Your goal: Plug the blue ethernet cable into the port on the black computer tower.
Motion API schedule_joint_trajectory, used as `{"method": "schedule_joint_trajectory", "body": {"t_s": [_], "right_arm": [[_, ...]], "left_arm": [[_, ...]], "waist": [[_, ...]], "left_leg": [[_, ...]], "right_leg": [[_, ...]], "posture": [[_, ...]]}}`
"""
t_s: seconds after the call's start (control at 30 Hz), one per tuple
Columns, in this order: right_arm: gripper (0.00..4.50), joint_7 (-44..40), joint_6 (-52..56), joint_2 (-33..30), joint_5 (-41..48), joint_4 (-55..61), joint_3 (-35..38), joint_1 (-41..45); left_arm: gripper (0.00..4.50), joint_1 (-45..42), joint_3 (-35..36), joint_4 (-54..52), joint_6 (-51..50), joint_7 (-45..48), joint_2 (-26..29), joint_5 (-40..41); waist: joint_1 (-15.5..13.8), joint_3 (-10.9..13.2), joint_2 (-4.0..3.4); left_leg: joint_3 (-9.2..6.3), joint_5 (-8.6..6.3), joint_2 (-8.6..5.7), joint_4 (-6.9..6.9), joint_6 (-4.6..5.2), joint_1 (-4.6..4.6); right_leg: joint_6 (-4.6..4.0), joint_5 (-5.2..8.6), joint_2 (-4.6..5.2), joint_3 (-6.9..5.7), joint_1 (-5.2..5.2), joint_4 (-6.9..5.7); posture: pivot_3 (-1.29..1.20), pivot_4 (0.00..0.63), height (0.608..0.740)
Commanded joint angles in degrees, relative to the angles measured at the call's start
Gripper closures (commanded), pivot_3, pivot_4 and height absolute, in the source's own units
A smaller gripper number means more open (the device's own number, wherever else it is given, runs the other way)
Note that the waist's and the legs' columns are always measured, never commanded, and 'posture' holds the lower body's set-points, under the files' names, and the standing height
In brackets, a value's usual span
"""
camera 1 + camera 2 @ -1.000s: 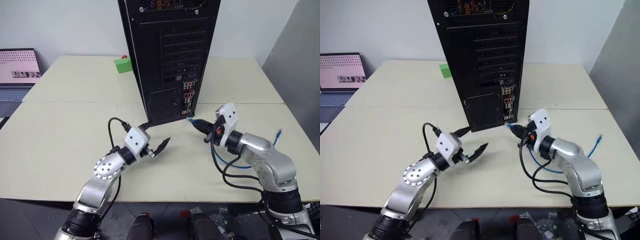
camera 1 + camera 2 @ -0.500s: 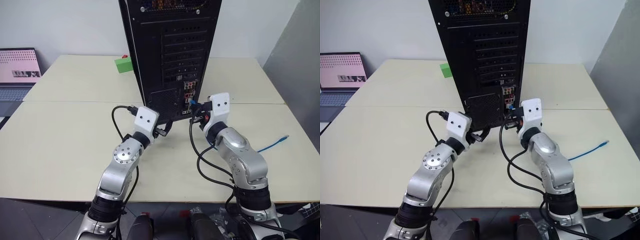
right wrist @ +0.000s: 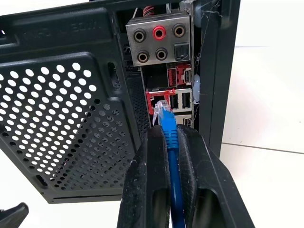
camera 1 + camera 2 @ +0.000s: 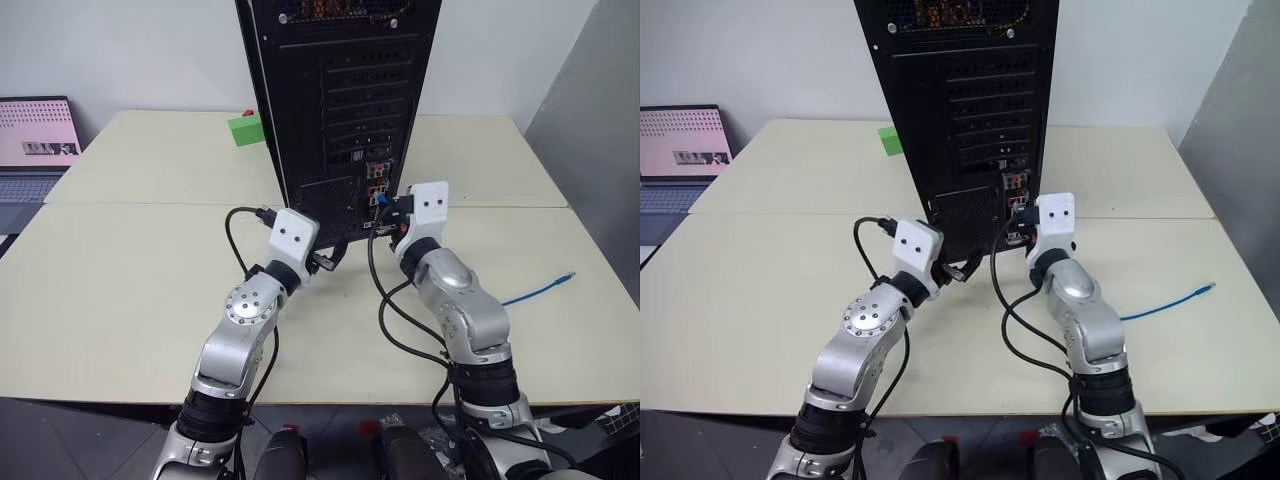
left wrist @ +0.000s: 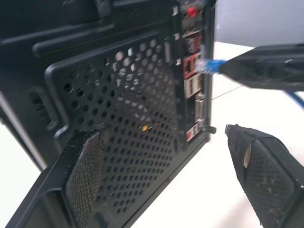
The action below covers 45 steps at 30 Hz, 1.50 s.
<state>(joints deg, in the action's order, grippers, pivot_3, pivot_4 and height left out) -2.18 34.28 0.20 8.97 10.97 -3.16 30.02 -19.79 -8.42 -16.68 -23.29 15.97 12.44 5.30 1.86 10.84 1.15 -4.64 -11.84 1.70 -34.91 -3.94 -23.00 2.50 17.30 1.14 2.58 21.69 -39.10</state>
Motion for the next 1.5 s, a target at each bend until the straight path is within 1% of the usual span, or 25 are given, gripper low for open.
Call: {"method": "schedule_joint_trajectory", "body": {"t_s": [0.03, 1.07, 1.5], "right_arm": [[4.50, 0.2, -2.0, 0.6, -0.6, 1.2, -0.2, 1.4], [4.50, -0.4, -4.3, 1.5, -1.6, -2.4, -0.4, 3.3], [4.50, -0.2, -5.5, 1.6, -2.6, -4.4, -0.8, 3.9]], "left_arm": [[0.32, -0.2, 0.4, -3.1, 0.9, 0.7, -0.2, 0.4], [0.32, 0.2, 0.4, -3.5, 0.9, 1.2, -0.1, -0.1], [0.32, 0.5, 0.3, -3.6, 0.9, 1.1, 0.1, -0.3]], "waist": [[0.0, 0.0, 0.00], [0.0, 0.0, 0.00], [0.5, 0.0, 0.00]], "left_leg": [[0.00, 0.00, 0.00, 0.00, 0.00, 0.00], [0.01, 0.00, 0.00, 0.01, 0.00, -0.01], [0.01, 0.00, 0.01, 0.02, 0.00, 0.01]], "right_leg": [[0.00, 0.00, 0.00, 0.00, 0.00, 0.00], [0.00, 0.00, 0.00, 0.01, 0.02, 0.01], [0.00, 0.00, -0.01, 0.02, 0.03, 0.00]], "posture": [[0.00, 0.150, 0.740], [0.00, 0.150, 0.740], [0.00, 0.150, 0.740]]}}
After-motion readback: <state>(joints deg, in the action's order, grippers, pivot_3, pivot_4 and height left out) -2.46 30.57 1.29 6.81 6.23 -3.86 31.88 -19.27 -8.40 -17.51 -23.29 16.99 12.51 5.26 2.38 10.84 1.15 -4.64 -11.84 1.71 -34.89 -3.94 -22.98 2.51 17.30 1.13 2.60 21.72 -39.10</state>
